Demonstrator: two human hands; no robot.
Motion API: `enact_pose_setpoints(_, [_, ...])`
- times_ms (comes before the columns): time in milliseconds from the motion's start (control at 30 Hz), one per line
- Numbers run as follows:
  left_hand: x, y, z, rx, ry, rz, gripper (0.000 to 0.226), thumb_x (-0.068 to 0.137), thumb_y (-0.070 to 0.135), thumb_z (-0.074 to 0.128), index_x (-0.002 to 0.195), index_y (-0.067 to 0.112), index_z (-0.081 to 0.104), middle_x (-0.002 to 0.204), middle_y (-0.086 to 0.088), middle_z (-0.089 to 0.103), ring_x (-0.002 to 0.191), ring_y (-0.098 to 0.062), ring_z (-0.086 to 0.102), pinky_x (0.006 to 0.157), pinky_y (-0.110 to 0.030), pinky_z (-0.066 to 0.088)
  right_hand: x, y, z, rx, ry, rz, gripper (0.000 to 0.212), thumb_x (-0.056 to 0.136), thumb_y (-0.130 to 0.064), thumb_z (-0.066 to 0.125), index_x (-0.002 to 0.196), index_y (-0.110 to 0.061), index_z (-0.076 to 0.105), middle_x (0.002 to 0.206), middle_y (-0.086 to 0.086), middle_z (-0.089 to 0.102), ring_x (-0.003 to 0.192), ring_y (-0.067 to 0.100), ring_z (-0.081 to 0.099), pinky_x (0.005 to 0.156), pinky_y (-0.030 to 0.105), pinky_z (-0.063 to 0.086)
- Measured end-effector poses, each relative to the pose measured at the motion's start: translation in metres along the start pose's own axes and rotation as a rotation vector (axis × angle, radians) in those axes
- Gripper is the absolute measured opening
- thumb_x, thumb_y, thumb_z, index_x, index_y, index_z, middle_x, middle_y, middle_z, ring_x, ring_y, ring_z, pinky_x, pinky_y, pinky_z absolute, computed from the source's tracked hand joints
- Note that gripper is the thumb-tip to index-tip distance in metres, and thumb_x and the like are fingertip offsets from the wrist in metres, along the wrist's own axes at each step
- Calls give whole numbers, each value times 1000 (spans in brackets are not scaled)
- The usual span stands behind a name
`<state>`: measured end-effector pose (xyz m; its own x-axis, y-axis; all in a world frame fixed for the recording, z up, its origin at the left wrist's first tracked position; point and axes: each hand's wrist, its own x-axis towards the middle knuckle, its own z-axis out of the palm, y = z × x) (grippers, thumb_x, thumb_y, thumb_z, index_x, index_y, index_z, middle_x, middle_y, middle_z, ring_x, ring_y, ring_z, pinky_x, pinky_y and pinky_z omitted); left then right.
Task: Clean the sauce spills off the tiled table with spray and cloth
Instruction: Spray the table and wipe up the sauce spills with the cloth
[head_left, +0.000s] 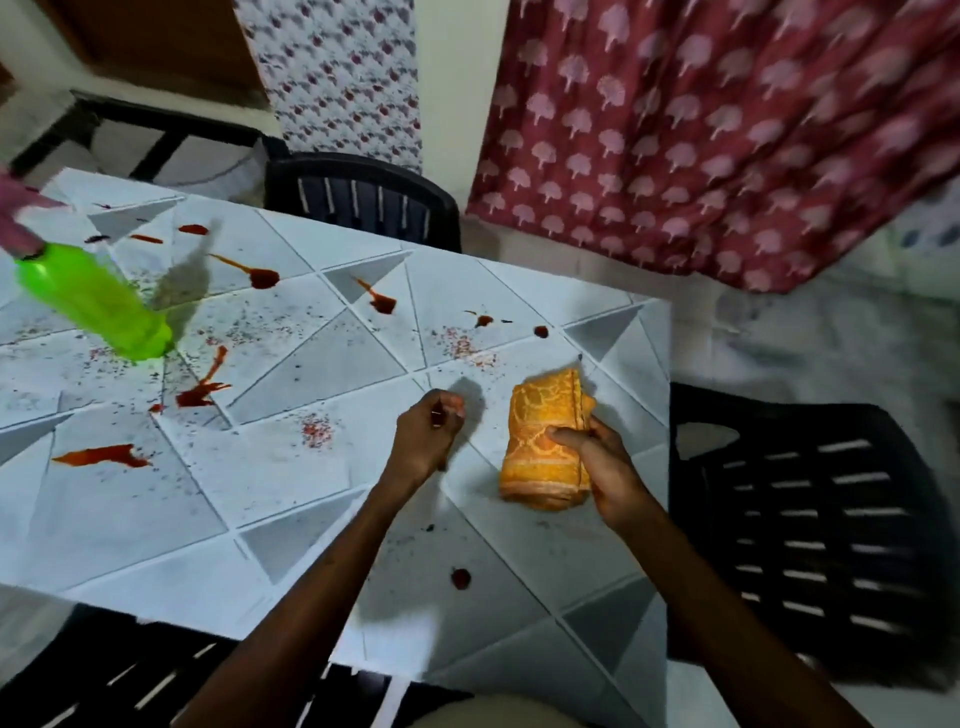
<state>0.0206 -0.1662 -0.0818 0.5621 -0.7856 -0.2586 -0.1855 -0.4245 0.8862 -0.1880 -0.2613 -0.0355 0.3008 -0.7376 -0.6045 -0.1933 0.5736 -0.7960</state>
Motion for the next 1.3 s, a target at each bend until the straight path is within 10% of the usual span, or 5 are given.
enact_pose_setpoints(267, [18, 4, 67, 364, -52, 79, 30, 86, 24, 72, 113, 12, 67, 114, -11, 65, 106, -25, 60, 91, -32, 45, 10, -2, -99, 0, 50, -47, 28, 88, -6, 72, 111, -21, 65, 102, 4, 71, 89, 21, 70, 62, 29, 59])
enact_pose_setpoints(433, [50, 5, 77, 726, -150, 115, 83, 76, 49, 76, 141, 7, 46, 145, -19, 43, 128, -39, 45, 100, -48, 46, 42, -8, -135, -246, 216, -201, 31, 87, -11, 74, 117, -15, 67, 109, 8, 71, 101, 29, 67, 93, 46, 55])
enact_pose_setpoints(700, [93, -12, 66, 862, -39, 302, 99, 74, 81, 43, 141, 7, 45, 146, -18, 44, 133, -37, 43, 103, -55, 43, 132, -33, -161, -704, 532, -316, 37, 89, -25, 68, 124, -14, 63, 118, 19, 66, 108, 40, 62, 87, 42, 50])
enact_pose_setpoints(1300, [94, -70, -1, 828, 120, 305, 77, 85, 69, 48, 141, 16, 46, 148, -11, 43, 133, -30, 42, 103, -48, 42, 130, 22, 63, -836, -14, -295, 51, 91, -9, 60, 140, -21, 54, 144, 8, 53, 124, 31, 54, 98, 39, 49])
